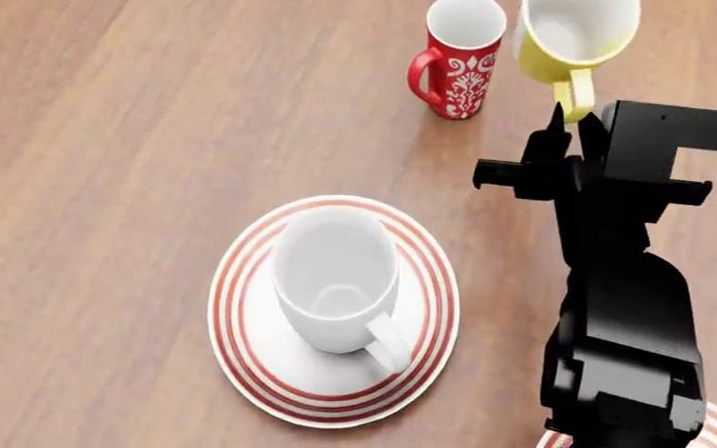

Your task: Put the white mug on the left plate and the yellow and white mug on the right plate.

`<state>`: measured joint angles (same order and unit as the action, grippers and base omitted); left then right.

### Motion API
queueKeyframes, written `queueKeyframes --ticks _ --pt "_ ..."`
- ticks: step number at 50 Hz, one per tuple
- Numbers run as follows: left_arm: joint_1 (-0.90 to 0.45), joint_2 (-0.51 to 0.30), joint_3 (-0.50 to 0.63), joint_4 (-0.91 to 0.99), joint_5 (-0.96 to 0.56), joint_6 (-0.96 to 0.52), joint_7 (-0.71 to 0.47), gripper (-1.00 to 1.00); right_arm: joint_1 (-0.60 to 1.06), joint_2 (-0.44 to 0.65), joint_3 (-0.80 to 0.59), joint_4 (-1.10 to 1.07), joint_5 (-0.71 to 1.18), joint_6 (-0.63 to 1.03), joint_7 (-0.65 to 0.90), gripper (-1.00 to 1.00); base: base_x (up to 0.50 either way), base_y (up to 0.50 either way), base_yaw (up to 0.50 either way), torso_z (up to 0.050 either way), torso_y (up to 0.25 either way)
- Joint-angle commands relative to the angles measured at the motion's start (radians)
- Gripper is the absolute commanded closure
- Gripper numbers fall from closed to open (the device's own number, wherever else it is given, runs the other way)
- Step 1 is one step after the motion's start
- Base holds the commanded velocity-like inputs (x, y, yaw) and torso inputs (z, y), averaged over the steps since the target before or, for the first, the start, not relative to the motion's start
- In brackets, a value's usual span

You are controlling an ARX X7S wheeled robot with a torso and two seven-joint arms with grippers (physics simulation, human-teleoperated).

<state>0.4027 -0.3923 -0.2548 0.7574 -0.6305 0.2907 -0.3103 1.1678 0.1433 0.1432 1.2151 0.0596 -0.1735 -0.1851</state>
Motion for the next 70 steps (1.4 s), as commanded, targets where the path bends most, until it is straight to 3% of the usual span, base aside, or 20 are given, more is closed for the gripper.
queueKeyframes --ticks 1,16,18,22,27,46,70 --pt "-0.001 -0.002 0.004 -0.004 0.001 0.0 -0.001 -1.0 -0.105 -0.001 0.008 -0.23 -0.001 0.089 0.017 1.0 0.0 0.0 0.0 0.0 0.0" --pt "0.002 -0.004 0.005 -0.005 0.001 0.004 -0.002 -1.0 -0.096 -0.004 0.0 -0.226 0.0 0.108 0.027 1.0 0.0 0.0 0.0 0.0 0.0" --pt "0.005 0.007 0.005 -0.016 0.009 0.014 0.001 -1.0 -0.194 0.006 0.012 -0.345 0.013 0.119 0.017 1.0 0.0 0.0 0.0 0.0 0.0" --pt "0.013 0.018 0.043 0.001 0.063 0.001 0.004 -1.0 -0.383 0.024 0.027 -0.693 0.052 0.295 -0.011 1.0 0.0 0.0 0.0 0.0 0.0" --pt "0.006 0.01 0.051 0.001 0.07 -0.01 0.002 -1.0 -0.5 0.043 0.03 -0.998 0.085 0.468 -0.024 1.0 0.0 0.0 0.0 0.0 0.0" --pt "-0.017 -0.011 0.044 -0.007 0.05 -0.024 -0.009 -1.0 -0.748 0.099 -0.016 -1.502 0.043 0.762 0.022 1.0 0.0 0.0 0.0 0.0 0.0" --pt "-0.033 -0.021 0.056 -0.008 0.058 -0.035 -0.019 -1.0 -1.155 0.119 0.247 -1.943 0.178 0.858 -0.023 1.0 0.0 0.0 0.0 0.0 0.001"
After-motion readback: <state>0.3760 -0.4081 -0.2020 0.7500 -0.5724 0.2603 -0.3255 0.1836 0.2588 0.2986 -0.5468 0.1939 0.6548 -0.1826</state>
